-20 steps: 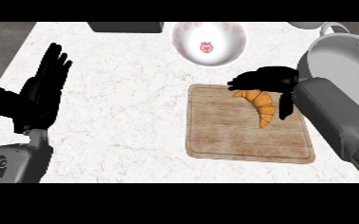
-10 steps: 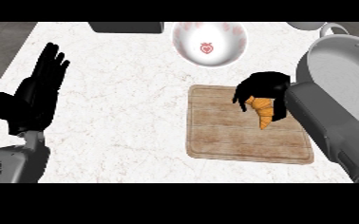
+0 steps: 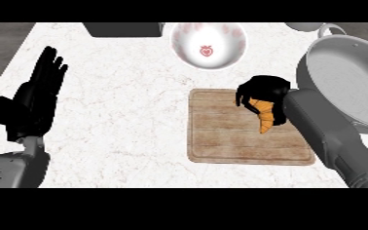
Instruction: Pick the croissant from the cutting board and place it in the pot
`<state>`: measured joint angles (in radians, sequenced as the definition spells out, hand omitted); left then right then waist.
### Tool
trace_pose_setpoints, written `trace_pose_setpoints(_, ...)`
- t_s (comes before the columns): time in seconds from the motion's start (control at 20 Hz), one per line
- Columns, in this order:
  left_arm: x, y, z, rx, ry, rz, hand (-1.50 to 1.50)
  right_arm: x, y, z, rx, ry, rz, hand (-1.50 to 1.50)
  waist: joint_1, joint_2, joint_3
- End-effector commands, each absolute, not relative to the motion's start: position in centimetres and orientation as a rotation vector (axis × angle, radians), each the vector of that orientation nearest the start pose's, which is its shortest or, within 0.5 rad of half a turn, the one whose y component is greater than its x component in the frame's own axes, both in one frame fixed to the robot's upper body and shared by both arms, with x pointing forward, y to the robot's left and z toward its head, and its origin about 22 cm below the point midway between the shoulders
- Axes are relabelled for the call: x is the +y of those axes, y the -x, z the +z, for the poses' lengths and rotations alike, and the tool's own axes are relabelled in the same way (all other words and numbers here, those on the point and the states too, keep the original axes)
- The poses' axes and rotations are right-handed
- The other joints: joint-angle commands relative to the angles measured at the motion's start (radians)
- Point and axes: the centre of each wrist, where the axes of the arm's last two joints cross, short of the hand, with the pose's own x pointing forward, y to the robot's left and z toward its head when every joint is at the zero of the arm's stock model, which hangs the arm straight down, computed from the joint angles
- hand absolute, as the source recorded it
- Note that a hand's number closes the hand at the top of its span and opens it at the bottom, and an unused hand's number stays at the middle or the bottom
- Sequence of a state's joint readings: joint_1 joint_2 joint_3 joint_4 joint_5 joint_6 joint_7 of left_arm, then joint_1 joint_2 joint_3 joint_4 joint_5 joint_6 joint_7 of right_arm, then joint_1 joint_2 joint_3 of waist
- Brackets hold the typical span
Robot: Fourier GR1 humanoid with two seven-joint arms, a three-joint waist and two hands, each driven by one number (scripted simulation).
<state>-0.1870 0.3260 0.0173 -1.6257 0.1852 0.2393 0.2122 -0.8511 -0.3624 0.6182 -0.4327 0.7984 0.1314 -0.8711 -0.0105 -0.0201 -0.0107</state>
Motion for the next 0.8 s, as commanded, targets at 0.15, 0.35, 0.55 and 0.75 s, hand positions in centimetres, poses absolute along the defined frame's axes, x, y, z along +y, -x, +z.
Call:
trace_pose_setpoints(0.15,29.4,-27.4,7.2,-1.554,-0.278,0.124,0.00,-23.4,-36.6,-5.8,-1.177,0.255,1.498,1.50,-0.090,-0.021,0.005)
trace_pose_setpoints(0.35,30.6,-26.8,6.9,-1.542,-0.287,0.124,0.00,-19.5,-36.9,-4.7,-1.240,0.336,1.390,1.50,-0.093,-0.029,0.004)
trace_pose_setpoints(0.55,30.5,-26.7,7.1,-1.549,-0.308,0.144,0.00,-18.9,-37.7,-1.9,-1.375,0.453,1.195,1.50,-0.108,-0.033,0.007)
trace_pose_setpoints(0.75,31.4,-26.3,7.1,-1.531,-0.313,0.152,0.00,-18.3,-39.0,2.6,-1.536,0.601,0.941,1.50,-0.127,-0.043,0.006)
